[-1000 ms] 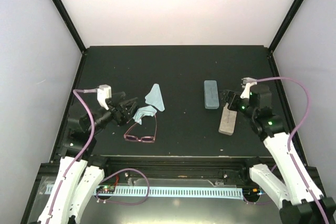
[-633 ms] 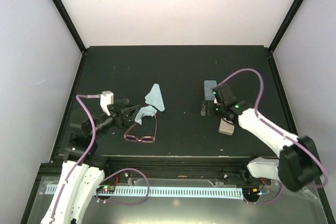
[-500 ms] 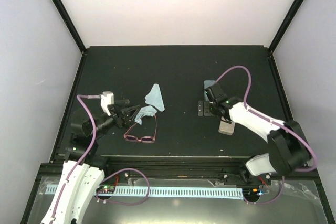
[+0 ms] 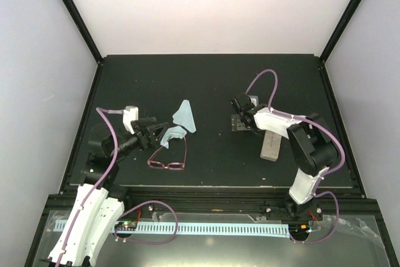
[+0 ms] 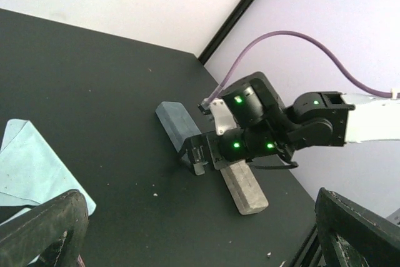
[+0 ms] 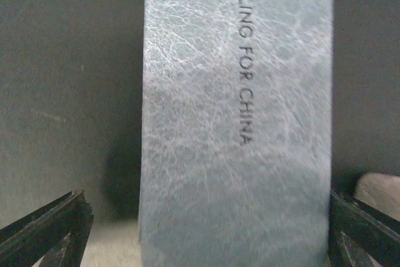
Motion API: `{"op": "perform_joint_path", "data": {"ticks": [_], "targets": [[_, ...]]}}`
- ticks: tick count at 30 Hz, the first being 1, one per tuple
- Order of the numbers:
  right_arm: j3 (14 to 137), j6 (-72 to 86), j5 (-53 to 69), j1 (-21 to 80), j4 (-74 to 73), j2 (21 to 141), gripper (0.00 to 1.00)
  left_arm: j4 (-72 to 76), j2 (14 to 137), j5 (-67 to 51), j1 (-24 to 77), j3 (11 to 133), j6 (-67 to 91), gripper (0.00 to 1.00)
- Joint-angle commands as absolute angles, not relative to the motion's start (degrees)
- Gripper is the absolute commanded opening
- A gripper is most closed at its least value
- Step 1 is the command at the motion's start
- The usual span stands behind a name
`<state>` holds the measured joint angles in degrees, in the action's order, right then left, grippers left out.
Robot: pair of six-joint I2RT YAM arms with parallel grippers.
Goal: Organize the sunglasses
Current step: Pick up the sunglasses case from the center of the board.
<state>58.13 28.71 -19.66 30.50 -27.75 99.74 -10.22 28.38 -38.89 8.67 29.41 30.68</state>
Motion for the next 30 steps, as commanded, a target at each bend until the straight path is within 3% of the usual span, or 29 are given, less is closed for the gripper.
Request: {"op": "perform_joint_path", "data": {"ticks": [1,16,22,30], "targets": [[61.6,30.8,-21.0,30.4,-25.7,103.9,0.97,-8.0,29.6,-39.9,8.3,29.6,30.9,0.99],[55.6,31.7,-9.3,27.7,-19.1,97.9,0.51,-5.4,31.6,-39.9,8.3,28.5,36.6,0.99],[49.5,30.8,12.9,27.7,-11.7,88.3,0.50,3.7,39.9,-44.0,9.3,26.8,46.2,0.99],[39.6,42.8,45.3,28.6,12.0,77.6,0.50,17.3,53.2,-44.7,17.7,30.5,56.8,0.99]]}}
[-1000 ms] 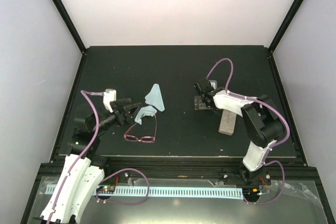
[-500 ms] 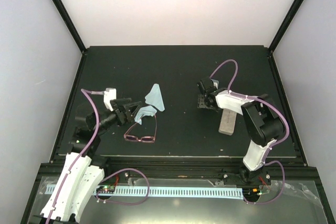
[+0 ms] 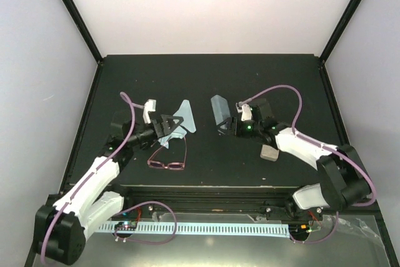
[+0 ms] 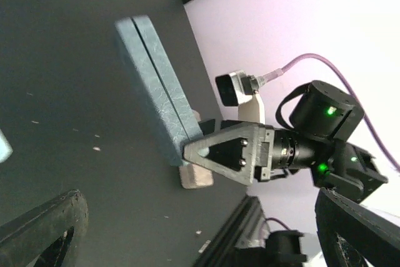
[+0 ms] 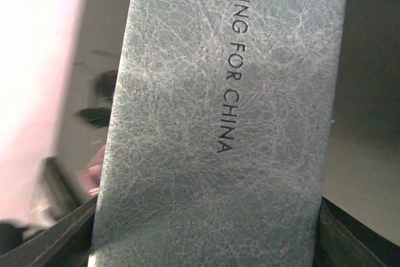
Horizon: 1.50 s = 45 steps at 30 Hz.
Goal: Organize the sunglasses
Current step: Pick up the sunglasses case from the center of the board, then open the sunglasses case.
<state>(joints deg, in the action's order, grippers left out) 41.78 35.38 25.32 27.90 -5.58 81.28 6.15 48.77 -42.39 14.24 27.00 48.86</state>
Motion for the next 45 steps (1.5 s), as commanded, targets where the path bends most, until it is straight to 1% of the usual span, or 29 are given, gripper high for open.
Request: {"op": "perform_joint_path", "data": {"ticks": [1,4,6,9,15,20,25,33,36,41,43,45], "targets": [[39.0,45.1,47.4,28.8,15.0,77.0,0.50,19.0,54.8,-45.1,18.6,31.4,58.3,0.99],[37.7,52.6,52.5,29.3,25.3,75.6,0.49,22.6,59.4,-46.9,20.0,34.3,63.0,0.99],[37.7,56.8,53.8,29.3,30.7,74.8,0.49,26.4,61.5,-47.0,20.5,35.2,66.5,0.99],[38.6,61.5,55.4,29.6,35.3,74.7,0.49,32.7,64.2,-46.7,21.2,36.0,70.7,0.99],[41.5,70.0,58.7,29.9,43.6,75.9,0.49,39.2,70.3,-46.9,22.9,38.4,75.4,0.99],[43.5,71.2,60.1,30.0,43.5,76.4,0.49,45.2,75.4,-47.9,24.2,40.8,79.5,0.99],[44.1,71.3,60.8,30.1,42.3,77.4,0.49,50.2,77.1,-48.6,24.7,41.3,81.7,0.95],[43.9,70.6,61.1,30.4,40.8,78.3,0.49,48.0,76.8,-49.3,25.0,42.0,78.4,0.96],[44.2,69.3,60.9,30.5,38.1,78.6,0.49,48.0,77.2,-50.1,25.0,42.7,77.3,0.99],[44.5,67.9,60.3,30.5,34.1,79.1,0.48,48.4,76.7,-49.8,25.0,42.4,74.1,0.99],[44.7,67.1,59.8,30.5,32.4,79.1,0.48,46.6,76.6,-49.5,25.0,42.7,72.6,0.95],[44.9,66.2,59.6,30.5,30.9,79.0,0.48,43.8,76.6,-49.5,25.0,43.3,71.5,0.88]]}}
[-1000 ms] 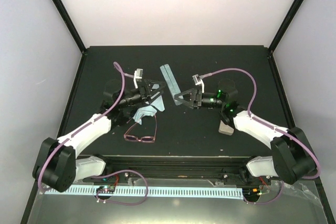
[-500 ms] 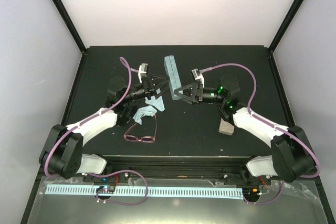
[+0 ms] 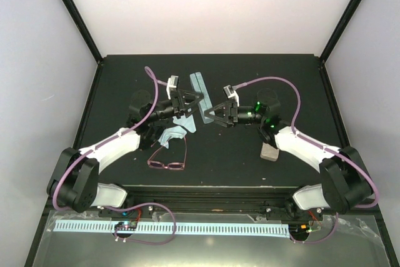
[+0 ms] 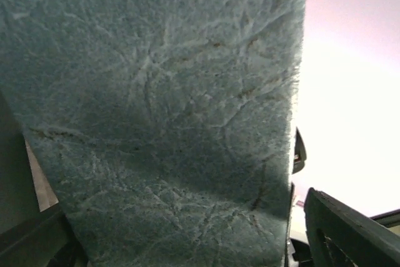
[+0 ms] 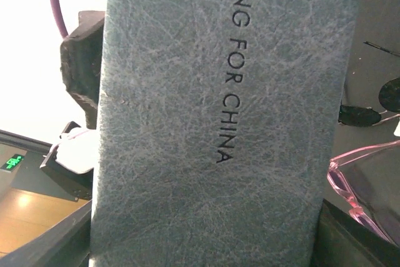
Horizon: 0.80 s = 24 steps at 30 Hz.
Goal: Organize the sunglasses
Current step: Open the sunglasses case.
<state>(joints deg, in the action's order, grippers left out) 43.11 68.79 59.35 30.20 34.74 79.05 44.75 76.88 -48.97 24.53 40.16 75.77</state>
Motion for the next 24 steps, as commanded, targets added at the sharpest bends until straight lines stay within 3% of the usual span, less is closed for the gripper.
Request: {"op": "perform_joint_path", "data": {"ticks": [1,4,8,11,15,19,24], "targets": [[45.0,65.8,59.4,30.5,30.2,79.0,0.48,42.5,76.6,-49.5,25.0,43.6,70.6,0.85],[45.3,64.9,59.0,30.5,28.3,78.5,0.53,38.9,76.2,-49.4,25.0,44.1,68.2,0.75],[45.4,64.7,57.1,30.5,27.2,77.0,0.85,33.8,75.1,-49.3,25.0,45.0,64.9,0.69],[46.2,64.8,55.7,30.5,27.0,76.5,0.87,33.3,74.3,-49.8,25.0,44.7,64.6,0.69],[46.6,67.4,55.4,30.5,28.6,77.2,0.81,32.4,73.7,-50.4,25.0,44.6,64.3,0.69],[45.3,71.7,54.1,30.4,32.6,76.6,0.61,31.9,73.7,-50.9,25.0,44.4,63.9,0.69],[41.8,81.4,50.6,30.1,41.7,73.6,0.46,30.1,71.5,-50.9,24.8,44.6,62.2,0.70]]}}
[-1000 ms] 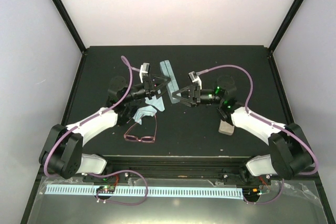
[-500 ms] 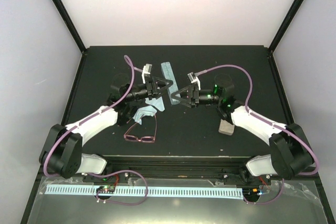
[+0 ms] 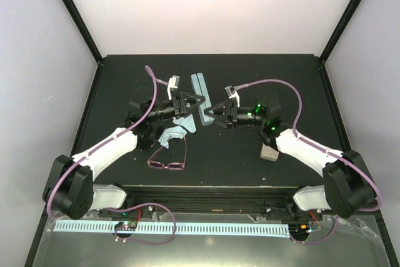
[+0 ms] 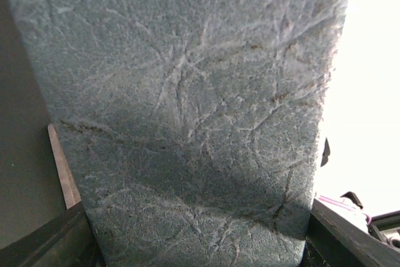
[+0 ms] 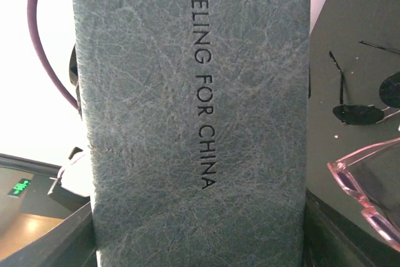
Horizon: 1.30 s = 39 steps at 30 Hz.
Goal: Organize the sunglasses
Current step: Open the sunglasses case, then place the sunglasses case at the center of the board.
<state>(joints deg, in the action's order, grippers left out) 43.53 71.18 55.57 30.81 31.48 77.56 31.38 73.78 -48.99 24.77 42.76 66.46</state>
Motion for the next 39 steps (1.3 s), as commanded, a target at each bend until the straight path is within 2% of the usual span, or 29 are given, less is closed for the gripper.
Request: {"op": "perform_joint_path", "data": {"ticks": [1,6,17,21,28,35,39], "targets": [[41.1,84.9,49.7,30.1,43.2,72.9,0.45,29.6,71.4,-50.8,24.8,44.5,61.8,0.70],[37.2,102.9,45.0,30.1,58.5,71.3,0.35,28.6,71.3,-51.1,24.4,44.5,60.9,0.74],[37.6,98.5,38.2,30.0,51.5,63.0,0.30,15.4,69.7,-47.5,22.8,45.1,51.0,0.81],[39.7,93.4,37.5,29.9,43.3,60.7,0.30,8.3,67.8,-44.2,22.8,45.7,45.7,0.82],[41.3,85.3,36.9,29.9,32.8,60.2,0.30,5.4,65.2,-42.0,22.4,46.2,43.5,0.85],[48.6,58.0,35.2,28.1,1.4,65.8,0.32,-3.9,61.8,-36.0,22.1,49.9,35.2,0.99],[50.9,45.2,37.9,25.2,-6.6,73.4,0.33,-9.3,59.8,-29.6,22.1,49.9,31.2,0.99]]}}
